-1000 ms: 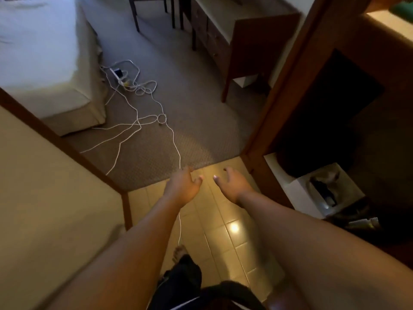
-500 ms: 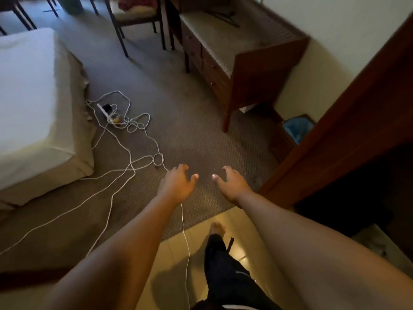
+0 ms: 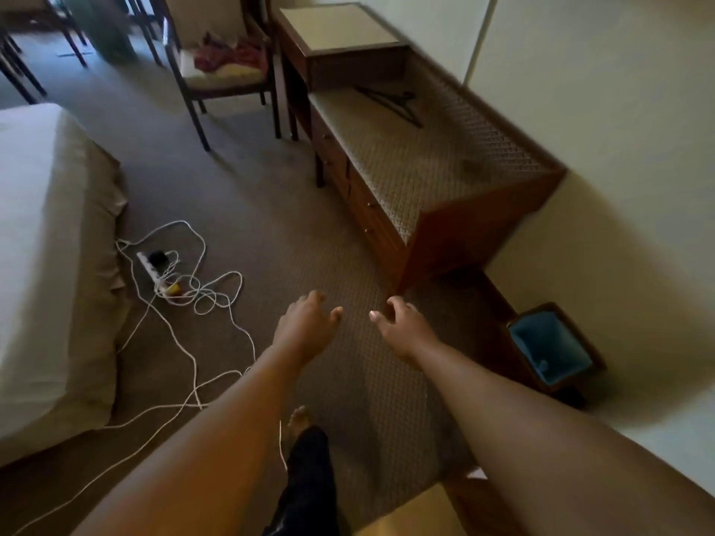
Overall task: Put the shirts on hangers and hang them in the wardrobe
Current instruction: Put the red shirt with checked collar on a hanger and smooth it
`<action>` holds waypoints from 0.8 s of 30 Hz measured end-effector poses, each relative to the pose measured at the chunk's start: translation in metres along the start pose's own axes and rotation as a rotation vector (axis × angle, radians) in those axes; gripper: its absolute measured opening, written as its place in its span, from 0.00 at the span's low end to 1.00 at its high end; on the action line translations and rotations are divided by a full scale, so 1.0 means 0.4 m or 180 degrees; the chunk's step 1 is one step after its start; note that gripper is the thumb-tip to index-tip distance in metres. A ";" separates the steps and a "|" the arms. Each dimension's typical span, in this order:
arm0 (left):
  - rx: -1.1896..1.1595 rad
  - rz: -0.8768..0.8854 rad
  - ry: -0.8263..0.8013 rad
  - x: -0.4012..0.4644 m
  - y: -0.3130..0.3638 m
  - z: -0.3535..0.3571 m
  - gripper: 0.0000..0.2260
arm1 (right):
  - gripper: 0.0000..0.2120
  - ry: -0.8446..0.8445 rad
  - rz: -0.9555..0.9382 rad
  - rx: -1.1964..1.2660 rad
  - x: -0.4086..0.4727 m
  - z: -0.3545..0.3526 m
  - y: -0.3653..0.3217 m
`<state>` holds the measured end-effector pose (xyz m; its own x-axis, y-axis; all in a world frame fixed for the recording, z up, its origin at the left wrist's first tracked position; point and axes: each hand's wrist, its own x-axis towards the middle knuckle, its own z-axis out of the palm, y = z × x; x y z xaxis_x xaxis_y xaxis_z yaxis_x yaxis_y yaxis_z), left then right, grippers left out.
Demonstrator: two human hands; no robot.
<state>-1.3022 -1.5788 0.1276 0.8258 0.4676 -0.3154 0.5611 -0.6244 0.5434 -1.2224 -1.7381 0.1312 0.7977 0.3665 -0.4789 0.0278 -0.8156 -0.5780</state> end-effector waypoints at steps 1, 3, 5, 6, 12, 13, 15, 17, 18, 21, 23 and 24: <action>-0.0005 0.0030 0.0014 0.072 0.003 -0.017 0.24 | 0.30 0.0036 -0.0027 0.0009 0.062 -0.012 -0.026; 0.0007 0.0092 0.0048 0.219 0.011 -0.059 0.24 | 0.30 0.0095 -0.0059 0.0036 0.187 -0.038 -0.087; 0.0008 0.0121 -0.0011 0.358 0.023 -0.109 0.25 | 0.29 0.0095 0.0022 0.0018 0.304 -0.064 -0.151; 0.0004 0.0126 -0.0042 0.421 0.028 -0.135 0.25 | 0.29 0.0083 0.0043 0.0009 0.358 -0.076 -0.182; 0.0304 0.0249 -0.0227 0.796 0.096 -0.293 0.24 | 0.29 0.0202 0.0117 0.0214 0.676 -0.161 -0.348; 0.0328 0.0275 -0.0243 0.862 0.114 -0.311 0.23 | 0.29 0.0235 0.0130 0.0252 0.735 -0.176 -0.366; 0.0355 0.0354 -0.0282 0.992 0.150 -0.342 0.22 | 0.30 0.0251 0.0180 0.0353 0.857 -0.212 -0.402; 0.0375 0.0451 -0.0282 1.126 0.181 -0.365 0.21 | 0.30 0.0254 0.0214 0.0473 0.985 -0.256 -0.441; 0.0378 0.0471 -0.0266 1.190 0.195 -0.373 0.22 | 0.30 0.0257 0.0233 0.0523 1.049 -0.275 -0.455; 0.0362 0.0454 -0.0278 1.395 0.256 -0.409 0.23 | 0.30 0.0232 0.0282 0.0650 1.255 -0.351 -0.504; 0.0311 0.0383 -0.0365 1.518 0.301 -0.436 0.22 | 0.30 0.0196 0.0376 0.0650 1.375 -0.411 -0.541; 0.0286 0.0389 -0.0375 1.577 0.323 -0.448 0.21 | 0.31 0.0187 0.0380 0.0612 1.431 -0.442 -0.557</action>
<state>-0.7192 -1.2525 0.1381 0.8861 0.3118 -0.3430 0.4548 -0.7279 0.5132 -0.6655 -1.4259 0.1025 0.8223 0.2412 -0.5154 -0.1798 -0.7492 -0.6375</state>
